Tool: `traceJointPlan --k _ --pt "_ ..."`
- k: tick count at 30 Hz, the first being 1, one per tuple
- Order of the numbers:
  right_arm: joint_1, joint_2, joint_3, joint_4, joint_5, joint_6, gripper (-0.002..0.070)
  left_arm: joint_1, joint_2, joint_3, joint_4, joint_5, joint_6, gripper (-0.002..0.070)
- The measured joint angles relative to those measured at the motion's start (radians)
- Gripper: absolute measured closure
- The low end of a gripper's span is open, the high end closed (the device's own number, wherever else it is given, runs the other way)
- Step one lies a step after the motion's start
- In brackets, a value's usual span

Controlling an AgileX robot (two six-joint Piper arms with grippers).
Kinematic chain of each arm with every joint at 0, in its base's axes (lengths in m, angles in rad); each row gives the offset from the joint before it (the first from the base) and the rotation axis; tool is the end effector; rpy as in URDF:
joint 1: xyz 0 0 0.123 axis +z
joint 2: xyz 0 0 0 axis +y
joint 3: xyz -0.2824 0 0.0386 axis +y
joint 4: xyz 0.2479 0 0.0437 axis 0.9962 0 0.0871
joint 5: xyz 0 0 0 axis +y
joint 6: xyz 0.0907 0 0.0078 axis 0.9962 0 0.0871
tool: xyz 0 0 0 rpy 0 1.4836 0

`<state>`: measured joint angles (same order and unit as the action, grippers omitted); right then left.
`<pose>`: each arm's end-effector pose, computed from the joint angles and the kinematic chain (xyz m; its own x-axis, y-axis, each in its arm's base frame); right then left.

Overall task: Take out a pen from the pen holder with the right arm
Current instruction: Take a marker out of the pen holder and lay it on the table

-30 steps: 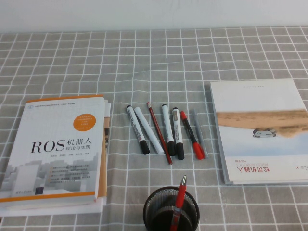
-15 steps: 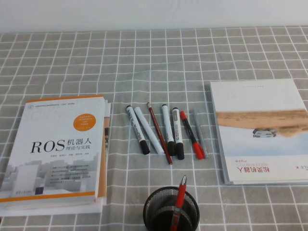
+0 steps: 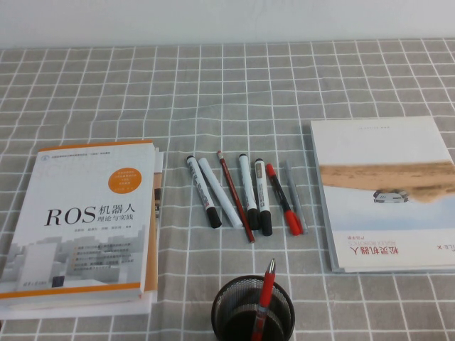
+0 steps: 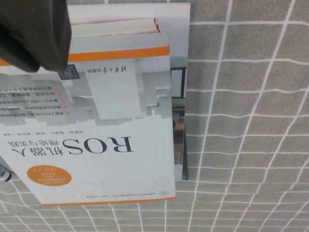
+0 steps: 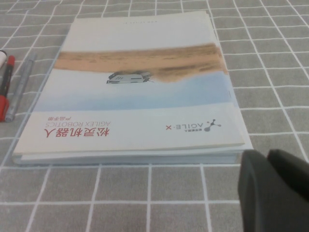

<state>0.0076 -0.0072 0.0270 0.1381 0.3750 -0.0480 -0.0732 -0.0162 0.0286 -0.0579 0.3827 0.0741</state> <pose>0.0527 0.0050 0.1710 -0.3032 0.0781 -0.9497 -0.0314 0.9953 0.0919 0.0519 -0.0058 0.1700 -0.2997 0.0424 -0.9531 0.0998 0.9949 0.0129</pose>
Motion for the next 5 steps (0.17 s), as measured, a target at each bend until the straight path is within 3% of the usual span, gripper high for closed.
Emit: traceJointPlan --k 5 --pt "0.000 0.000 0.000 0.000 0.000 0.000 0.0688 0.000 0.000 0.000 0.000 0.000 0.000 0.0678"
